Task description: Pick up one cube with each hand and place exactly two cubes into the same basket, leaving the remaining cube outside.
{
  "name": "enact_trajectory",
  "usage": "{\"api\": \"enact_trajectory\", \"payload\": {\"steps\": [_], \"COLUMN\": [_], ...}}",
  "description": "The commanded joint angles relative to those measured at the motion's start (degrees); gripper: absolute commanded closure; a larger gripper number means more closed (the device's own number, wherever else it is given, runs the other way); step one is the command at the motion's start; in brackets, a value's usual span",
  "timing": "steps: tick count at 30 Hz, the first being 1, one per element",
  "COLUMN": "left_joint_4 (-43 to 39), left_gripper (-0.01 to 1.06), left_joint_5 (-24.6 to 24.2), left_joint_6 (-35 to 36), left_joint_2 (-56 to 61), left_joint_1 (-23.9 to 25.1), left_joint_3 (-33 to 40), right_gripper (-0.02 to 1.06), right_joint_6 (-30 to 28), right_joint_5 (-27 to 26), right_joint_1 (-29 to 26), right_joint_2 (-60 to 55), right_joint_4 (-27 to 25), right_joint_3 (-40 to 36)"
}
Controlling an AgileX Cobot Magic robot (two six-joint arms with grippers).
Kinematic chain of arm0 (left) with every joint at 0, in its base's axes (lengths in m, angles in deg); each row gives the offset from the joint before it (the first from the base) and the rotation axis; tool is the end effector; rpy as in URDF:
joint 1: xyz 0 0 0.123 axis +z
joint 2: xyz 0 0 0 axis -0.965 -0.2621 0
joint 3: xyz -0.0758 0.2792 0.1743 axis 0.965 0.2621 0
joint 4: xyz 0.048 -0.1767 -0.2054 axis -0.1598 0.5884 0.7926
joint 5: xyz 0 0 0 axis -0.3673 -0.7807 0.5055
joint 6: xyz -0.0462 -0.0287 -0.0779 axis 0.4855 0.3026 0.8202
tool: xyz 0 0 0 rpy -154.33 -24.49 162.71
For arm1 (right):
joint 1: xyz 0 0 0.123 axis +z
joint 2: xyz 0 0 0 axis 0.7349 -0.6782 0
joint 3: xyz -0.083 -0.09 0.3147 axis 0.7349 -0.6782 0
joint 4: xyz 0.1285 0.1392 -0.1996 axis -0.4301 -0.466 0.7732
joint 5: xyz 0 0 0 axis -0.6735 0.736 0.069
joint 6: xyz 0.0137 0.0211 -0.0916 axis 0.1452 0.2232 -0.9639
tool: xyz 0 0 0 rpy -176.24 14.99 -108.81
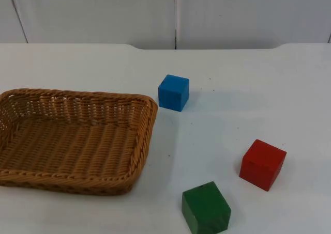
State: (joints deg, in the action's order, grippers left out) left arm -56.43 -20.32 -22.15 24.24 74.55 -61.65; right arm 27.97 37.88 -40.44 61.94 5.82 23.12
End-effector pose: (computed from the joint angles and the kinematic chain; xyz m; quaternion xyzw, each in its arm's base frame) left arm -0.0337 0.0008 0.2861 0.0289 0.8577 0.0189 0.5131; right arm -0.0359 -0.0038 0.2902 -0.0572 0.8540 0.0310 0.5163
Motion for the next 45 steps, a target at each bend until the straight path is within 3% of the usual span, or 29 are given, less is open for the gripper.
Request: {"api": "enact_trajectory", "payload": {"steps": [1, 20, 45], "left_joint_4": [0.74, 1.33, 5.96], "left_gripper": [0.0, 0.0, 0.0], "left_joint_5": [0.14, 2.62, 2.75], "left_joint_6": [0.01, 0.01, 0.76], "left_joint_2": [0.26, 0.26, -9.28], "left_joint_1": [0.27, 0.27, 0.27], "left_joint_3": [0.28, -3.94, -5.97], "right_gripper": [-0.01, -0.01, -0.01], "right_joint_6": [-0.07, -1.76, -1.76], "right_joint_5": [-0.58, -2.9, -9.63], "right_joint_1": [-0.34, -0.34, -0.34], "right_joint_2": [0.23, -5.33, -16.79], "right_joint_4": [0.03, 0.03, 0.03], "right_joint_3": [-0.05, 7.16, 7.41]}}
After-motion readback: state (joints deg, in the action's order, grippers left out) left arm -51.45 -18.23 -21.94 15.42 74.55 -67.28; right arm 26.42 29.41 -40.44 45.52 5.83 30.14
